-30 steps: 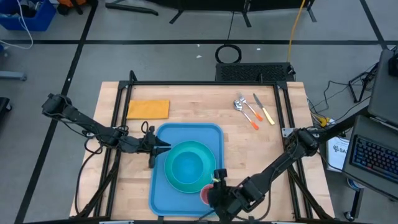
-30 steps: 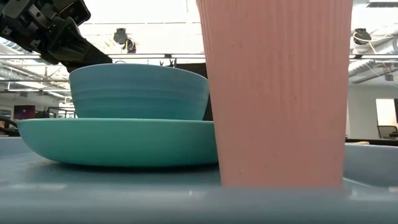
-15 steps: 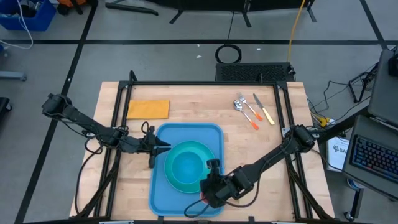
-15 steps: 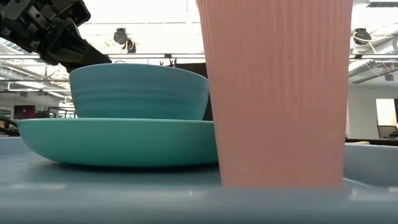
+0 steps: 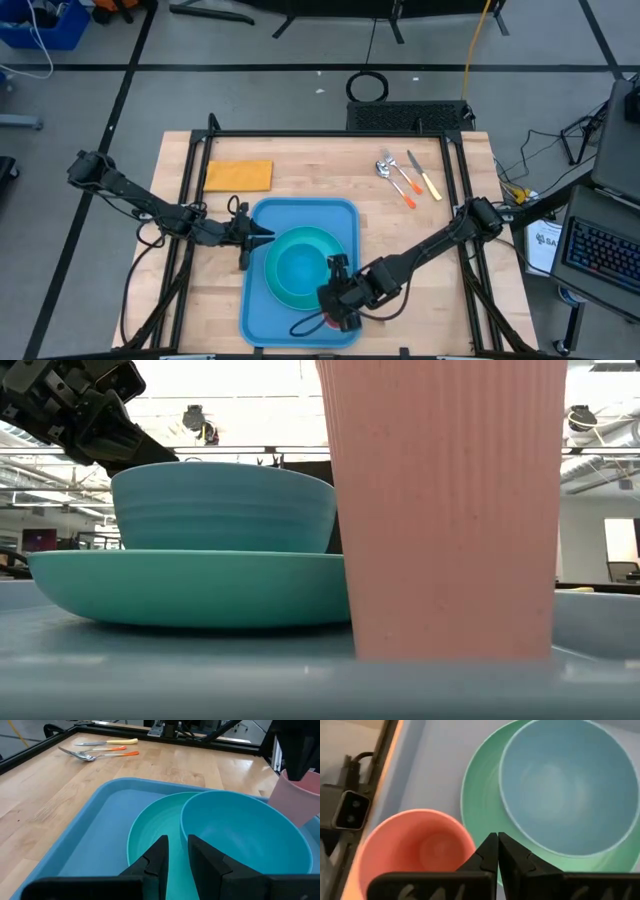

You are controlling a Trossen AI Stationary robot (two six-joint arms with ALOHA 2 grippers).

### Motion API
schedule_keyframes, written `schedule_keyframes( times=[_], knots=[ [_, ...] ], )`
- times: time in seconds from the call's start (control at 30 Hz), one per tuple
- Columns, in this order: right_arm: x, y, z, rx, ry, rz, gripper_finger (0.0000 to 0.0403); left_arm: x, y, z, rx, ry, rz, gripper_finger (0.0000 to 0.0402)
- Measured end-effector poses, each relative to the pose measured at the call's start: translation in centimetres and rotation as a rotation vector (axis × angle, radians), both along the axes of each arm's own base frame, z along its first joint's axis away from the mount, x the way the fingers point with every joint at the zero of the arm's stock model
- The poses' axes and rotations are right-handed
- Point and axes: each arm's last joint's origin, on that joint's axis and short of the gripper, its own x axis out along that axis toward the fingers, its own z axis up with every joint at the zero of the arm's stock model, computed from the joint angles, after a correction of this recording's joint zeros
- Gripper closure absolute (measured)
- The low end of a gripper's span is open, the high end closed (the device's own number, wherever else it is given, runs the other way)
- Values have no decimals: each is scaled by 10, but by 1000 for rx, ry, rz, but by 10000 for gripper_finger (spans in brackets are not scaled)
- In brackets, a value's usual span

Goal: Set up tray
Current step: Put the pink cup on the blue tray to the bottom right of the light blue plate

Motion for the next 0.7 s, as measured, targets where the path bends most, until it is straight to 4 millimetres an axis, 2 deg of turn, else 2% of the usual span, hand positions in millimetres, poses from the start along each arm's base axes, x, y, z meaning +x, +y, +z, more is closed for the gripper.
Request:
schedule_keyframes(
  times=[0.7],
  knots=[
    [0, 1, -11, 87, 31, 5, 403, 0, 0, 0, 0, 0, 0, 325]
  ],
)
